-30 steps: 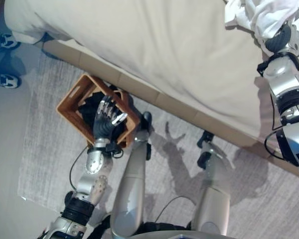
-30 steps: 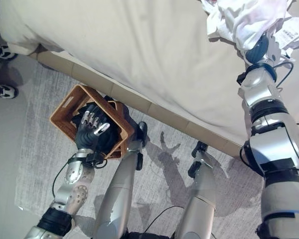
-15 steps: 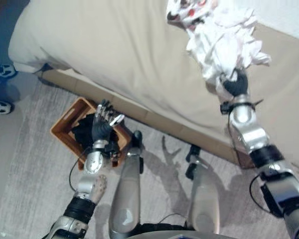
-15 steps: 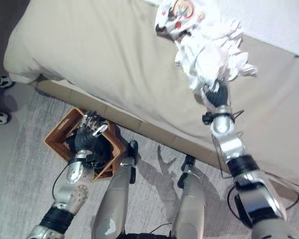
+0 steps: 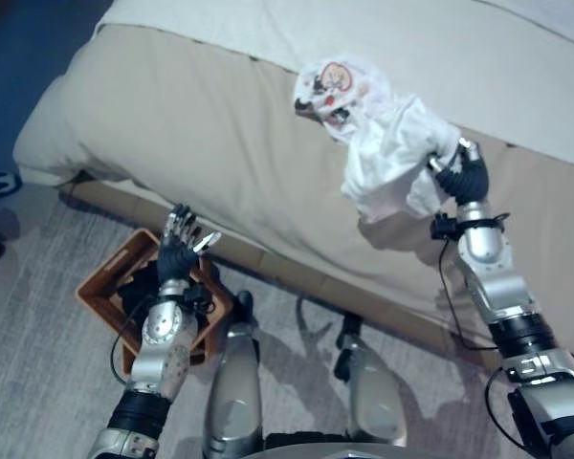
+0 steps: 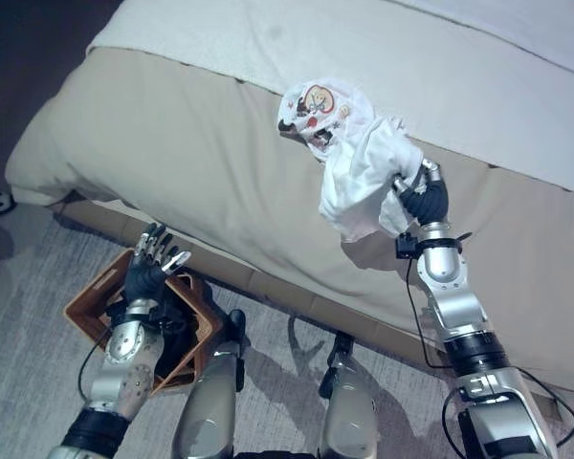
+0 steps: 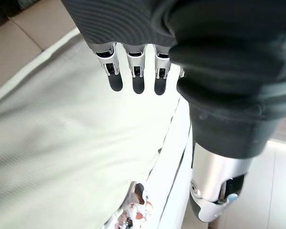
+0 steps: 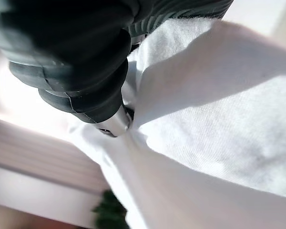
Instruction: Pick up clothes into the bucket
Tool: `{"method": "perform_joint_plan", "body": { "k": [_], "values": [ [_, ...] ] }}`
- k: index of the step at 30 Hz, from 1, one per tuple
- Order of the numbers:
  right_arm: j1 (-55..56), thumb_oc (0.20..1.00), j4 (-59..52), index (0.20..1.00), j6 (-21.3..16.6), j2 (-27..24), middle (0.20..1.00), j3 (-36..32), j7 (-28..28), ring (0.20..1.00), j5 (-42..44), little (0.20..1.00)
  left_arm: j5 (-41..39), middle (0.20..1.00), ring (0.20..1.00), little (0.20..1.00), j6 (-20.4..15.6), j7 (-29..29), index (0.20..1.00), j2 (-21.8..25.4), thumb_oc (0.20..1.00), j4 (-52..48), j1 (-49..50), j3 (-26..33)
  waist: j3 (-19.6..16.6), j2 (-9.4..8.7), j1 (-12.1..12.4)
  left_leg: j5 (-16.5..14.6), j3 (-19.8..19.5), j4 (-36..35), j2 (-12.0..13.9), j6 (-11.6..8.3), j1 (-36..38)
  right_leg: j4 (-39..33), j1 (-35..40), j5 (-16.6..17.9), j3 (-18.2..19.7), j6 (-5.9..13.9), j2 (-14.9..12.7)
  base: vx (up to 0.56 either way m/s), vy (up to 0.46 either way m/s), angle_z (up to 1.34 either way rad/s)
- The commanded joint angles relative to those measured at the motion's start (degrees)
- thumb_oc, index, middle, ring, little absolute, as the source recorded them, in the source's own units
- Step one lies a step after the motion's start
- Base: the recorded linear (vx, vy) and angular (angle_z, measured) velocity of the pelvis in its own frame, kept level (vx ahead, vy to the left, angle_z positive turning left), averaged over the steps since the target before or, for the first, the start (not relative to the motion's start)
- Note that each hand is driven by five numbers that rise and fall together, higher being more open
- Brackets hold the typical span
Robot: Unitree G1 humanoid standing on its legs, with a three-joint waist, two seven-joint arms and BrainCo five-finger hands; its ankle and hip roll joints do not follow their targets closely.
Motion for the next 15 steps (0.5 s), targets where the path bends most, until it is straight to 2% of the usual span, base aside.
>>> {"method": "perform_joint_plan", "body": {
  "k": [1,5,7,8,9,11,15],
  "values": [
    [-0.68,0.200,-5.30,0.200,-5.68,-2.56,0.200,-2.56,1.64,0.200,4.14,0.200,5.82,1.000,1.000,1.000,-1.31,-1.62,1.000,2.07,1.000,-0.54,1.59,0.68,-6.60,-1.82,0.09,0.96,1.03,-2.29,1.78,-1.55,1.41,1.15,6.34,-2.74,-0.48,5.17,-2.82,0.09,-0.021,-0.11],
    [-1.00,0.200,-8.43,0.200,-6.15,-3.48,0.200,-2.72,3.36,0.200,6.33,0.200,7.47,1.000,1.000,1.000,-0.87,-2.19,1.000,2.32,1.000,0.36,2.11,0.96,-9.22,-2.18,-0.31,0.90,1.92,-3.91,2.07,-1.63,4.47,-0.22,8.65,-2.55,-0.35,5.26,-2.20,0.10,-0.008,-0.11],
    [-2.48,0.200,-11.32,0.200,-6.43,-4.62,0.200,-0.92,6.15,0.200,9.24,0.200,13.42,1.000,1.000,1.000,0.05,-1.34,1.000,3.86,1.000,1.98,1.51,0.13,-11.44,-2.52,-0.79,0.70,2.69,-4.78,2.34,-1.65,6.80,-0.72,10.10,-2.62,0.32,5.22,-1.50,0.09,-0.004,-0.09],
    [-2.50,0.200,-11.31,0.200,-6.43,-4.65,0.200,-0.91,6.20,0.200,9.30,0.200,13.57,1.000,1.000,1.000,0.05,-1.24,1.000,3.78,1.000,2.00,1.49,0.12,-11.32,-2.51,-0.71,0.71,2.78,-4.92,2.36,-1.67,7.04,-0.77,10.23,-2.62,0.39,5.22,-1.49,0.09,-0.001,-0.15],
    [-3.51,0.200,-12.51,0.200,-5.93,-5.62,0.200,0.99,8.45,0.200,11.26,0.200,16.73,1.000,1.000,1.000,0.54,-1.39,1.000,4.84,1.000,2.82,0.73,-0.90,-12.81,-2.74,-1.05,0.59,3.38,-5.35,2.66,-1.71,8.50,-1.11,11.22,-2.79,0.69,5.13,-1.15,0.09,-0.001,-0.18],
    [-3.93,0.200,-13.22,0.200,-5.53,-6.21,0.200,2.25,9.91,0.200,12.67,0.200,17.75,1.000,1.000,1.000,0.54,-1.44,1.000,5.05,1.000,3.10,0.14,-1.39,-13.30,-2.77,-1.16,0.62,3.76,-5.80,2.86,-1.77,9.60,-1.33,11.98,-2.84,0.91,5.08,-0.95,0.08,-0.002,-0.11],
    [-4.49,0.200,-13.95,0.200,-3.23,-6.59,0.200,8.55,16.64,0.200,19.40,0.200,22.31,1.000,1.000,1.000,0.20,-4.02,1.000,8.16,1.000,3.23,-5.99,-6.57,-16.27,-2.86,-2.10,0.66,5.11,-7.59,3.60,-2.01,13.33,-2.10,14.24,-3.18,1.36,5.14,-0.07,0.08,-0.014,-0.15]
  ]
}}
